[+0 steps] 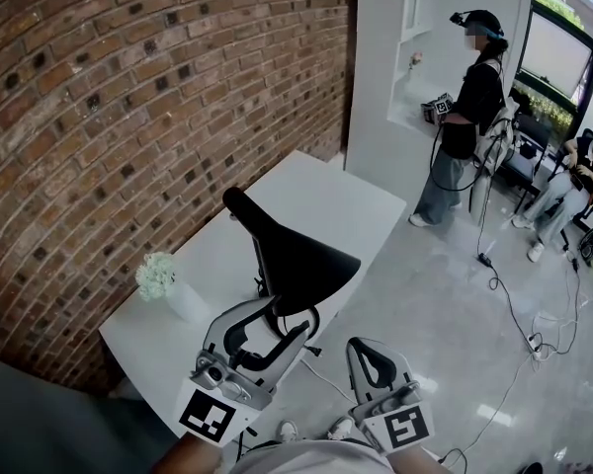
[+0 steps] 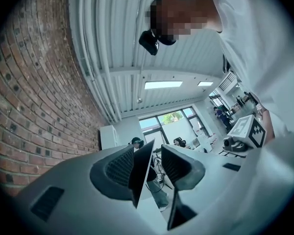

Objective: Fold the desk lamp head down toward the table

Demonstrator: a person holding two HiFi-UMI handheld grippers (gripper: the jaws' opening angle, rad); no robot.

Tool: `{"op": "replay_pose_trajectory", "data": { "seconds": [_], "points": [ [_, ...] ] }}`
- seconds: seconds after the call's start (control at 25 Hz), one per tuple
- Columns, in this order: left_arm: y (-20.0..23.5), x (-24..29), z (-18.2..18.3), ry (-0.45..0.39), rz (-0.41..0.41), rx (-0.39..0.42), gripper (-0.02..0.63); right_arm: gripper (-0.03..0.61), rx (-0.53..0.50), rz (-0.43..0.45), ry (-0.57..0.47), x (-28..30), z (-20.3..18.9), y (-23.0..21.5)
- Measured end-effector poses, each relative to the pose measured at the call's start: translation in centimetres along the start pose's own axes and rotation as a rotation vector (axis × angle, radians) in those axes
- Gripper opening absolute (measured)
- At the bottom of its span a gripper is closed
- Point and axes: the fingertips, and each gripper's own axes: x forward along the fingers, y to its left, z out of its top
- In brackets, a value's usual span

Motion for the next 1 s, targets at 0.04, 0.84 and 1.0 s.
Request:
{"op": "replay_pose_trajectory", "data": {
  "seconds": [0.04, 0.84, 1.0],
  "points": [
    [0.0, 0.2, 0.1, -0.003, -0.009, 0.002, 0.158, 0.018, 0.001, -0.002, -0.002, 0.0, 0.1, -0.1],
    [-2.0, 0.6, -2.7, 0.078, -0.044, -0.073, 0.169, 0.018, 0.004, 0.005, -0.004, -1.2, -0.2, -2.0],
    [-2.3, 0.6, -3.0, 0.088, -0.037, -0.093, 0.183, 0.018, 0.002, 0.010, 0.008, -1.4, -0.6, -2.4]
  ]
}}
